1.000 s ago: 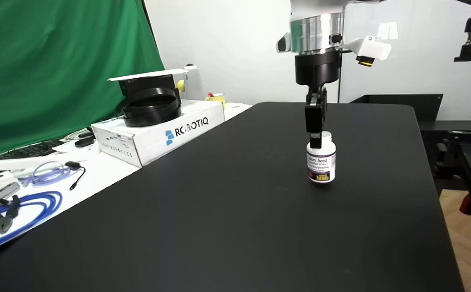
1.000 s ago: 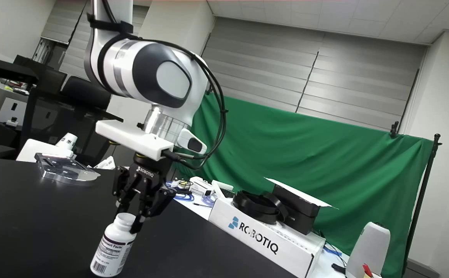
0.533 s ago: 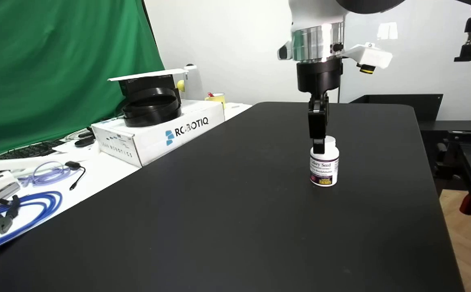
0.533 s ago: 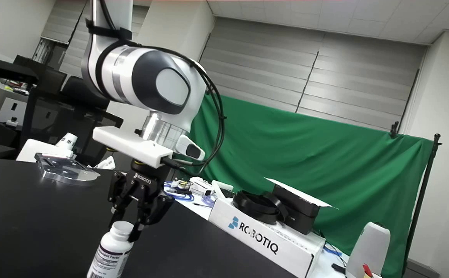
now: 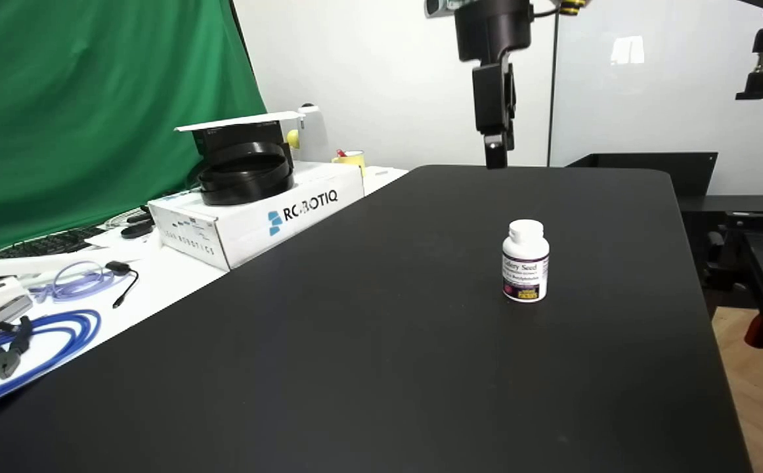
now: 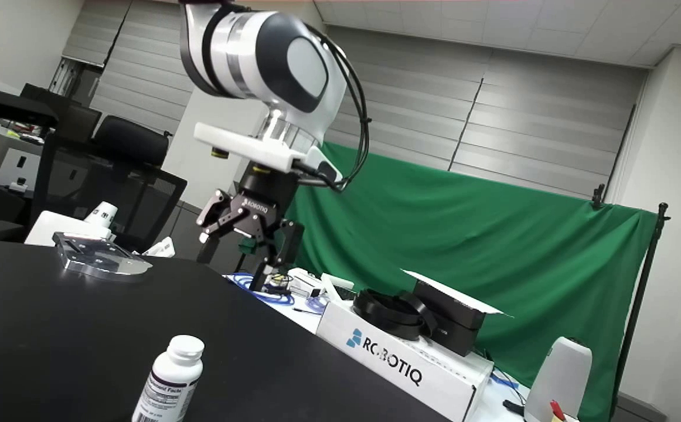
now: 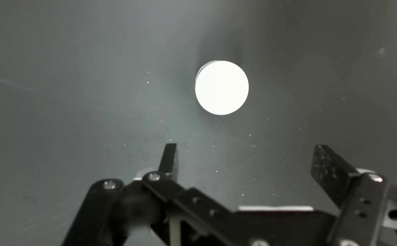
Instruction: Move the bottle backward
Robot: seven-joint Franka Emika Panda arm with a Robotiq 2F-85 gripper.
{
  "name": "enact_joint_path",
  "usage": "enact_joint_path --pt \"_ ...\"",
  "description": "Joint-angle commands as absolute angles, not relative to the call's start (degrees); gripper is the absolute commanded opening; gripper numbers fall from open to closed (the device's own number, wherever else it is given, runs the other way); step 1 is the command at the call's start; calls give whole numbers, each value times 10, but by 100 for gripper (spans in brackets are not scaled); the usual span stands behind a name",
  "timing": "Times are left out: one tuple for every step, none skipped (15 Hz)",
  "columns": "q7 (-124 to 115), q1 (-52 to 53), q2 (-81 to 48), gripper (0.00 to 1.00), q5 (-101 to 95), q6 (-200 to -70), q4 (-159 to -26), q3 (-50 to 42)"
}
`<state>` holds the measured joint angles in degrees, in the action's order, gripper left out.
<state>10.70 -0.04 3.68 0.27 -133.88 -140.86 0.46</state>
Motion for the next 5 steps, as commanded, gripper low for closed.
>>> enact_joint_path --pt "107 2 49 100 1 -1315 -1400 2" --pt "107 3 58 100 1 -1299 -1395 2" --pt "107 3 64 100 1 -1291 -1393 2" --pt "107 3 65 100 1 -1290 -1393 2" --pt "107 3 65 100 0 -1289 -1393 2"
